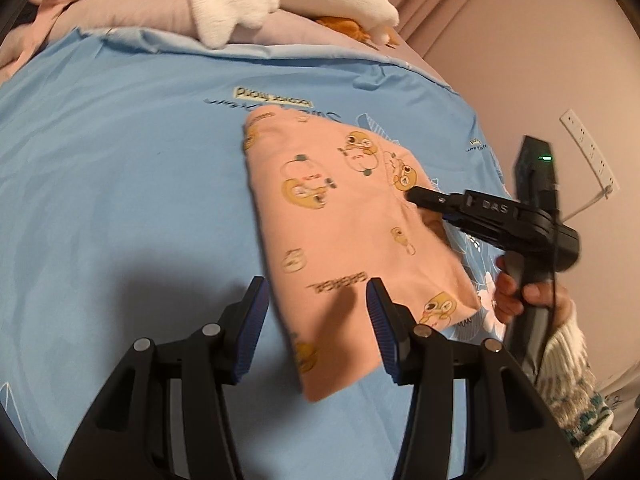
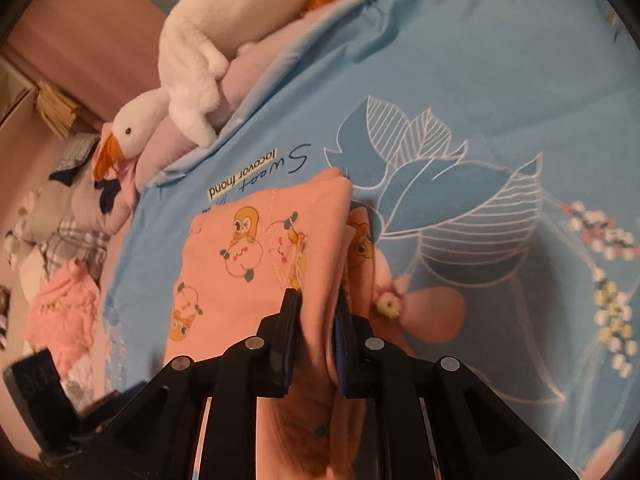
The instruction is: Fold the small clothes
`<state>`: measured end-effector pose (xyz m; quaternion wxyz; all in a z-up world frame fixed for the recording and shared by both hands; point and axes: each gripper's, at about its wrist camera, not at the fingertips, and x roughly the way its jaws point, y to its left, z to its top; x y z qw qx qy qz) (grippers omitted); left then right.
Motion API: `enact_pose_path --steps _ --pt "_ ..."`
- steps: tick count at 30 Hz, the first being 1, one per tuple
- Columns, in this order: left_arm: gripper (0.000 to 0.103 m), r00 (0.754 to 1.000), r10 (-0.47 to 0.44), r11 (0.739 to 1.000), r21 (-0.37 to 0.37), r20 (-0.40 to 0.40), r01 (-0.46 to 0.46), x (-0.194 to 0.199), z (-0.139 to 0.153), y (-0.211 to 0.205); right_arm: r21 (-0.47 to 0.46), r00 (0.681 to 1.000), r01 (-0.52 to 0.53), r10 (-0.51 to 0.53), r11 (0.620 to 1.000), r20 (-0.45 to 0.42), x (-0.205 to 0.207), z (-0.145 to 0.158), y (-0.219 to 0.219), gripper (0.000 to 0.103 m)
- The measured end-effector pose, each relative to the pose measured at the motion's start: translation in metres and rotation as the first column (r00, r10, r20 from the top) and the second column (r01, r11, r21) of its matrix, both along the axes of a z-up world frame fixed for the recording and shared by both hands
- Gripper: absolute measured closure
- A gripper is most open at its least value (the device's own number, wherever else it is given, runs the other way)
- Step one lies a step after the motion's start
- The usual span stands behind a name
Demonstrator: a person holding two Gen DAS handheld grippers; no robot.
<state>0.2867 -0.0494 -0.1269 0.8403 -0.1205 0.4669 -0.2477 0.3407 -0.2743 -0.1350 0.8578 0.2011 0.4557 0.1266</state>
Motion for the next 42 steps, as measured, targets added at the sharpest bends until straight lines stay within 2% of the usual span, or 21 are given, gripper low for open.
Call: enact_pose_path --steps 4,6,10,14,19,25,29,34,37,42 --pt "0.055 1.000 -0.015 0.998 0.056 0.026 0.013 0.002 -0.001 -0.019 -0.104 0.994 0.004 0.008 0.995 0.108 -0.023 0.026 0.006 0.087" --pt "0.055 0.998 -0.018 0.994 0.109 0.052 0.013 0.002 -0.001 -0.028 -0.110 0.989 -0.028 0.044 0.993 0.140 -0.031 0.034 0.012 0.087" --pt "0.055 0.997 -0.026 0.987 0.157 0.073 0.015 0.002 -0.001 -0.035 -0.103 0.970 -0.140 0.157 0.985 0.183 -0.052 0.040 0.028 0.087" --pt "0.055 0.996 -0.031 0.984 0.176 0.079 0.017 0.003 -0.001 -0.035 -0.138 0.956 -0.222 0.243 0.965 0.164 -0.063 0.033 0.045 0.087" --pt "0.055 0.996 -0.031 0.982 0.186 0.079 0.016 0.003 -0.002 -0.035 -0.200 0.959 -0.244 0.267 0.949 0.099 -0.067 0.012 0.054 0.087" --pt "0.055 0.997 -0.037 0.974 0.227 0.071 0.020 0.005 -0.011 -0.041 -0.161 0.968 -0.236 0.247 0.958 0.050 -0.068 -0.010 0.046 0.087" --pt "0.055 0.997 -0.033 0.972 0.236 0.068 0.016 0.004 -0.016 -0.039 -0.133 0.968 -0.237 0.245 0.962 0.049 -0.074 -0.011 0.043 0.088" --pt "0.055 0.996 -0.050 0.960 0.279 0.079 0.026 -0.010 -0.013 -0.035 -0.046 0.975 -0.211 0.214 0.976 0.063 -0.083 -0.004 0.031 0.087" --pt "0.055 0.996 -0.059 0.955 0.295 0.069 0.037 -0.019 -0.019 -0.033 -0.067 0.970 -0.217 0.223 0.974 0.100 -0.094 0.004 0.032 0.087" --pt "0.054 0.997 -0.059 0.948 0.314 0.043 0.042 -0.028 -0.037 -0.031 -0.154 0.973 -0.214 0.224 0.965 0.057 -0.095 -0.010 0.040 0.087"
